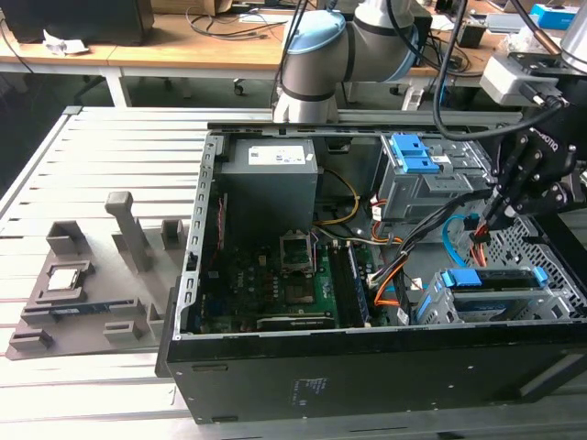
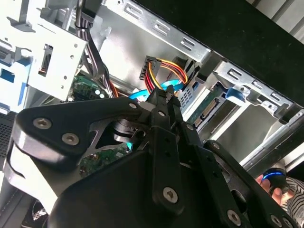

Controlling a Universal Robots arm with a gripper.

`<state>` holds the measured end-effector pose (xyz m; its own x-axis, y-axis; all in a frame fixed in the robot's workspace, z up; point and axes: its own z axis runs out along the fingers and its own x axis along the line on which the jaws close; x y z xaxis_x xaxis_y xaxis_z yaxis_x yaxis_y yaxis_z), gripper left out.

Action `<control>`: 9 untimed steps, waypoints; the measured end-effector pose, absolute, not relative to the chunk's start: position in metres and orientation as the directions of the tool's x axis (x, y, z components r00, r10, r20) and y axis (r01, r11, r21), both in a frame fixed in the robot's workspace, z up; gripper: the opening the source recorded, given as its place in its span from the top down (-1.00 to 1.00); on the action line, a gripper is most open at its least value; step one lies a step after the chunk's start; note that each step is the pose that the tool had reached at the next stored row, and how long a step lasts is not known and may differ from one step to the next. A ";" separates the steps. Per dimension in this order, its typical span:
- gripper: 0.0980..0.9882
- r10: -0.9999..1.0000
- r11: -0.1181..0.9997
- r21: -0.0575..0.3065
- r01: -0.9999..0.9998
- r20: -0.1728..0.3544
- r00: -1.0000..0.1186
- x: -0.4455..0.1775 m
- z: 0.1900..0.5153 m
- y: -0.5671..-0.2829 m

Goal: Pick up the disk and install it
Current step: 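Insert the first disk wire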

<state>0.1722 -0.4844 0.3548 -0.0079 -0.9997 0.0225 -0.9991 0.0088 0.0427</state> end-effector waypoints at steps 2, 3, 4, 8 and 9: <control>0.84 -1.000 0.009 0.043 -0.999 0.022 -0.008 0.172 0.355 -0.487; 0.84 -1.000 0.009 0.043 -0.999 0.020 -0.008 0.172 0.355 -0.487; 0.84 -1.000 0.009 0.043 -0.999 0.019 -0.008 0.172 0.355 -0.488; 0.84 -1.000 0.009 0.043 -0.999 0.019 -0.008 0.172 0.355 -0.496; 0.84 -1.000 0.009 0.043 -0.999 0.019 -0.008 0.172 0.355 -0.497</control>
